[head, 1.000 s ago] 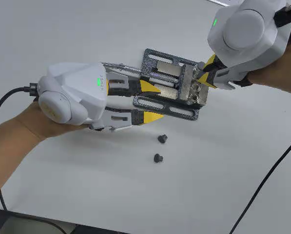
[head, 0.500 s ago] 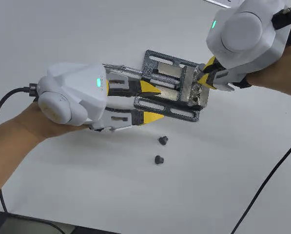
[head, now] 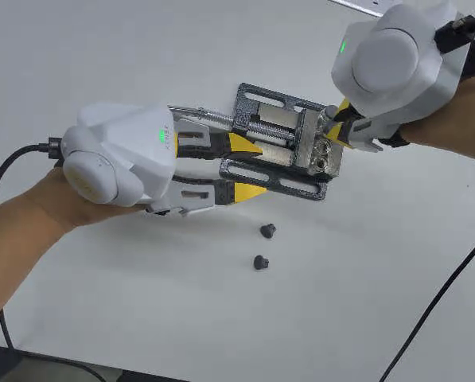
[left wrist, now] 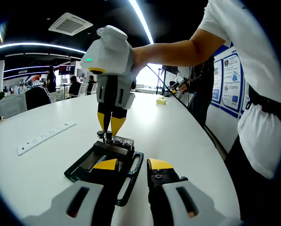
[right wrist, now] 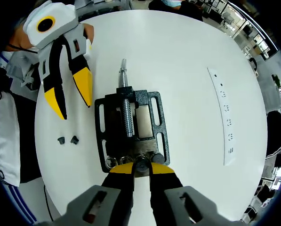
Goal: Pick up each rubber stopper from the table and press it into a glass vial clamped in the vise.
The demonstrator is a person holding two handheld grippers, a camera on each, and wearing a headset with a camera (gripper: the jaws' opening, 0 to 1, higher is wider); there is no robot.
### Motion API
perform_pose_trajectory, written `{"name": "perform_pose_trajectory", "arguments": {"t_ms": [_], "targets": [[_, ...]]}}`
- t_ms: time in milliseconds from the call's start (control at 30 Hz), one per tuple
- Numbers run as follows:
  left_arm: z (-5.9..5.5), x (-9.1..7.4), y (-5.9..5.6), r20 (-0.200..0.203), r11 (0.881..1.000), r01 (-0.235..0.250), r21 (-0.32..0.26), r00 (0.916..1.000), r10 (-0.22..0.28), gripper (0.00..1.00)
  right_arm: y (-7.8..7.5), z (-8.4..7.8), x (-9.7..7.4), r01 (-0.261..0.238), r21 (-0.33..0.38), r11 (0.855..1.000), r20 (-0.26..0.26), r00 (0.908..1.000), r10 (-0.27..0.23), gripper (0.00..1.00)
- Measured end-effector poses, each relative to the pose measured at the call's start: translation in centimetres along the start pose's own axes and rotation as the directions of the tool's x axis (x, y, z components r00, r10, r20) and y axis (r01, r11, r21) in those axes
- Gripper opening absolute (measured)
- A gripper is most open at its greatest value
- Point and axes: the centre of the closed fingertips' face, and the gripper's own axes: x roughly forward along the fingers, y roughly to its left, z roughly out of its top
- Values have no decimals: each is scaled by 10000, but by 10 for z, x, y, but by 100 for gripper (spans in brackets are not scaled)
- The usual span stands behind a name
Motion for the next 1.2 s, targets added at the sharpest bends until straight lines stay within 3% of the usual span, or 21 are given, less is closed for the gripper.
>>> {"name": "perform_pose_trajectory", "arguments": {"t_ms": [300, 633, 1200], "targets": [[4, 0, 1, 35, 10000, -45, 9, 10000, 45, 20, 1, 2, -1, 6, -785, 9969, -521, 9986, -47, 11], [3, -3, 2, 65, 10000, -96, -15, 9999, 96, 20, -2, 0, 5, -9, -1084, 9941, -854, 9963, -84, 11], [-2, -6, 3, 38, 9999, -146, 10, 9999, 146, 19, 0, 0, 5, -221, -1232, 9921, -888, 9960, 111, 12]]}}
